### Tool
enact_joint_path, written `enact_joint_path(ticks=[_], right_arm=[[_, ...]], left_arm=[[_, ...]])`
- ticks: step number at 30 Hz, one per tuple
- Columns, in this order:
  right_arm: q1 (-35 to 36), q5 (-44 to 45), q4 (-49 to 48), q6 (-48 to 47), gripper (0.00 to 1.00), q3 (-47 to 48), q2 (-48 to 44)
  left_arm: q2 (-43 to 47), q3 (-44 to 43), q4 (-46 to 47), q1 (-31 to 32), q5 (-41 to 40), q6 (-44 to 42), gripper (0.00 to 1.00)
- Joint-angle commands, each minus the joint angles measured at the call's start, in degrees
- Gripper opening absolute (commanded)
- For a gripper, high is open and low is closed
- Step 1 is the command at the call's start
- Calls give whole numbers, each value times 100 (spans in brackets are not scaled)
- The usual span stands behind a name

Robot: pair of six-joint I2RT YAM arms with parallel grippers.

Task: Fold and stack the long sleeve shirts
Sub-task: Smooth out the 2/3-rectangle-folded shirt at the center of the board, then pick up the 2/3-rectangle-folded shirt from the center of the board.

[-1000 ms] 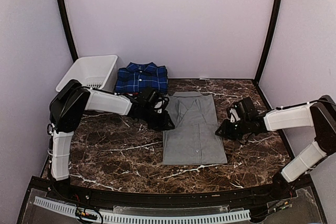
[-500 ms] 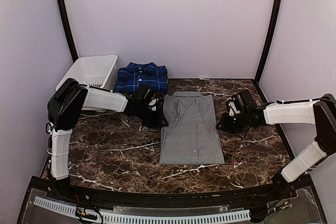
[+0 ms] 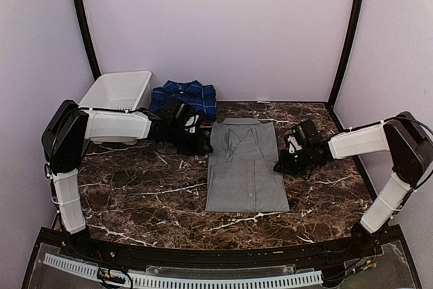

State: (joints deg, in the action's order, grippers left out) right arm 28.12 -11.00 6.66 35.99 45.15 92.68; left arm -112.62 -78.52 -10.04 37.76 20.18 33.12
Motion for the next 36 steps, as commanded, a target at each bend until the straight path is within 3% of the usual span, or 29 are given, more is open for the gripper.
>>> enact_joint_path(ticks=[1,13,28,36], right_arm=[[-193,-39,-204,49,14,-124,73],[45,117,488,102,20,-773,-1223],[1204,492,1417,953,22,-1923,-3006],[1626,594,1293,1325,22,-2115,-3071]], left_arm=[[519,429,-146,53,147,-77,27],[1099,1594,185,658,662,348,27],[1918,2827,225,1176,373,983,27],[2039,3074,399,1384,336,1238,28]])
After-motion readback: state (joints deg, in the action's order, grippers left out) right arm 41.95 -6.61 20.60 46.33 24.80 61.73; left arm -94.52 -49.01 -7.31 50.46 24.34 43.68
